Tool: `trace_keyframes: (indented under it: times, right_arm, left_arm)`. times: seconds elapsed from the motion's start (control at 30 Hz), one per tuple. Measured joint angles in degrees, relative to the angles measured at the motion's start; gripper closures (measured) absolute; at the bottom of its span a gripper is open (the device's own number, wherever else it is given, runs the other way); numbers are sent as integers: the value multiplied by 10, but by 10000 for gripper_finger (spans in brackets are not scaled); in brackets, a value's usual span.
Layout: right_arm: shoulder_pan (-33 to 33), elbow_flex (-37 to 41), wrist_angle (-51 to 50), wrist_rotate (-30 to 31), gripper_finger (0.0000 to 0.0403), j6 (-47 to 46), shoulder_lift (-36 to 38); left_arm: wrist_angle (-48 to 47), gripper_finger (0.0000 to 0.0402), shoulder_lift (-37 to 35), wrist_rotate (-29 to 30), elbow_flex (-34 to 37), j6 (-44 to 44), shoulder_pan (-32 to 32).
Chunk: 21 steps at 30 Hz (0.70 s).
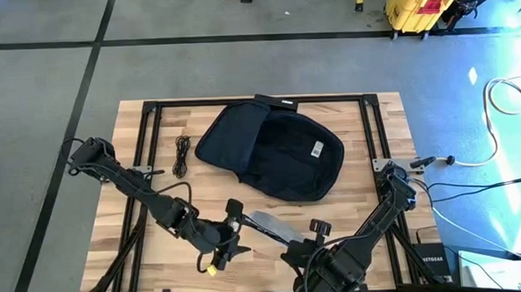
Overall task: Unpack backpack
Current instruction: Open the transparent zip bag
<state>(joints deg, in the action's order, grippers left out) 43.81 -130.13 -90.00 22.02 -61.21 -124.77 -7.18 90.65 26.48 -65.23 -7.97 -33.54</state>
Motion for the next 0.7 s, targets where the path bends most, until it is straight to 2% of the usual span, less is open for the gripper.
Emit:
trace_keyframes:
  times: [0.53, 0.63, 0.7]
  right_arm:
    - [0, 0, 0, 3, 402, 0, 0]
    - [0, 0, 0, 3, 402, 0, 0]
    - [0, 0, 0, 3, 402, 0, 0]
  left_arm:
    - [-32, 108, 0, -3, 0, 11, 23]
    - [-32, 123, 0, -5, 0, 10, 24]
    - [-32, 147, 0, -9, 0, 10, 25]
